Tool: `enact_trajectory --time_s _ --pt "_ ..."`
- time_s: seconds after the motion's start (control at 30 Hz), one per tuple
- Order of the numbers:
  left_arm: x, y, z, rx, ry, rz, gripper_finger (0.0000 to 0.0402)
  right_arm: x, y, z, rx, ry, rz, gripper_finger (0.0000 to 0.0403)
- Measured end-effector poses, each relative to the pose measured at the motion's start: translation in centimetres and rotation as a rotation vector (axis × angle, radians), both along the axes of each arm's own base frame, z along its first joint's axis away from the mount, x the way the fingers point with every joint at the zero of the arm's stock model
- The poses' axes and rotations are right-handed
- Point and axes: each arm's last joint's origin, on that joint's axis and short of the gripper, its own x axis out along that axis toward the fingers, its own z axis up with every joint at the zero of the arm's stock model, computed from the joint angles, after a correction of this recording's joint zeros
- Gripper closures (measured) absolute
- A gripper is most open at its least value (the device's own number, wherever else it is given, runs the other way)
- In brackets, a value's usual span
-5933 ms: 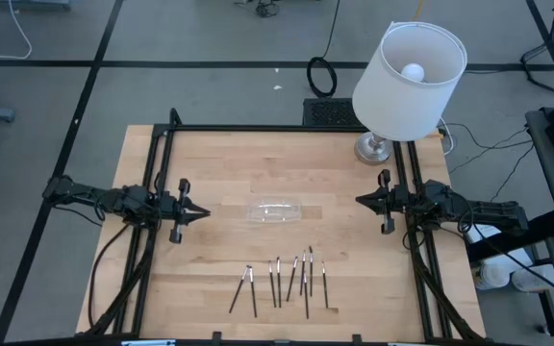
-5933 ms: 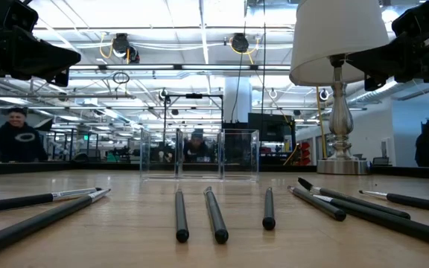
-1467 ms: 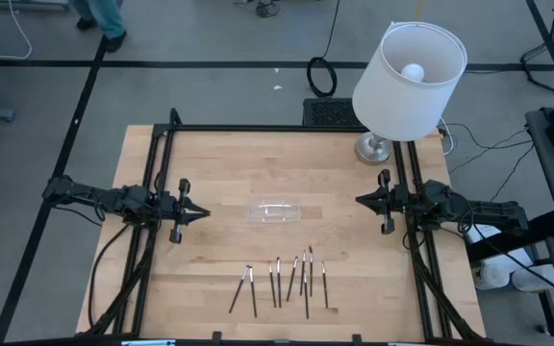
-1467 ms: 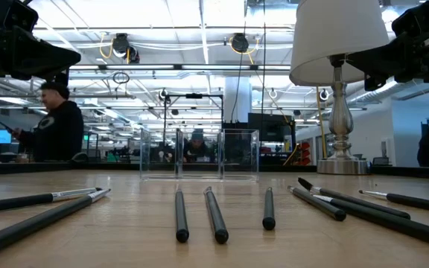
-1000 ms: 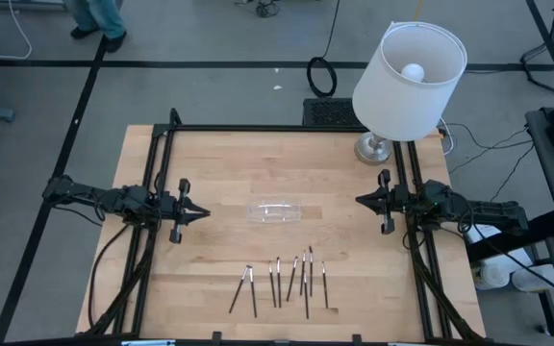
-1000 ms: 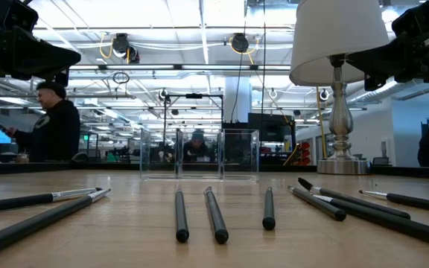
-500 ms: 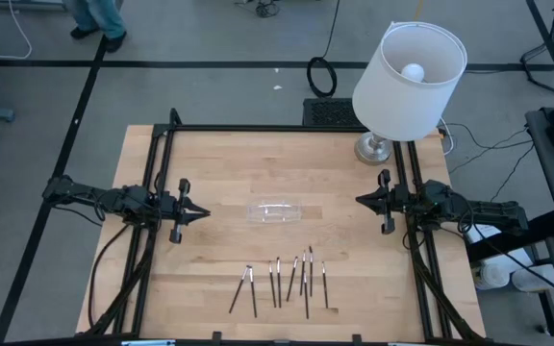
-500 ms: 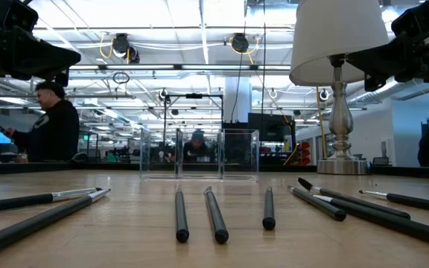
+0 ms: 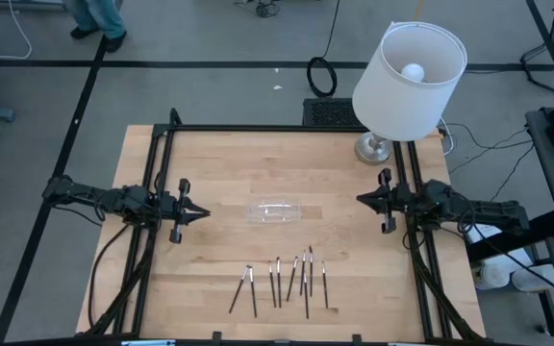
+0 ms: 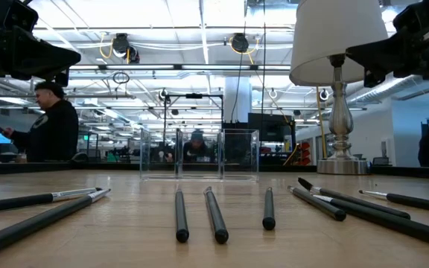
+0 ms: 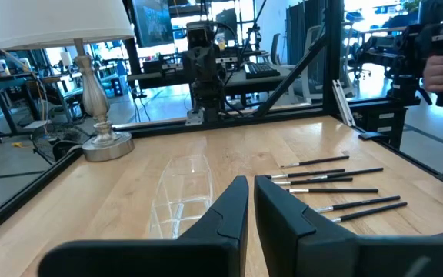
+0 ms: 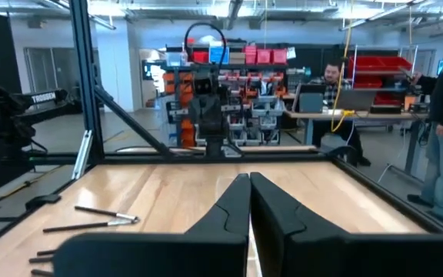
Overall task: Pick & Place Makeup Supplies
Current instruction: Put the makeup brush into the transparent organizer
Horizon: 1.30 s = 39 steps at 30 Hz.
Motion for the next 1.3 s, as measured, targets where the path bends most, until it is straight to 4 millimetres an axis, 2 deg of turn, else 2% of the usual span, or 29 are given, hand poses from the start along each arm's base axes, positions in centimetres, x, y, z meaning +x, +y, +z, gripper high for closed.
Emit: enact_trajectory --time_s 0.17,0.3,0.43,0.77,1.07,1.3 --pt "0.0 0.0 0.0 0.0 0.0 0.0 0.0371 0.3 0.1 0.2 0.114 -0.004 0.03 0.0403" --pt "0.0 0.0 0.0 0.0 0.0 0.0 0.0371 1.1 0.8 -0.6 0.076 0.132 0.071 0.0403" --pt "0.0 0.0 0.0 0.0 0.0 0.0 0.0371 2.1 1.4 1.3 0.041 0.223 0.003 0.0403" --pt "0.0 0.0 0.0 0.0 0.0 0.0 0.0371 7.6 5.2 4.7 -0.063 0.652 -0.02 0.0403" --pt "0.0 0.0 0.0 0.0 0.0 0.0 0.0371 12.9 9.1 8.2 -0.045 0.865 -0.025 0.0403" --pt "0.0 0.0 0.0 0.0 0.0 0.001 0.0371 15.7 10.4 7.6 -0.023 0.95 -0.099 0.0399"
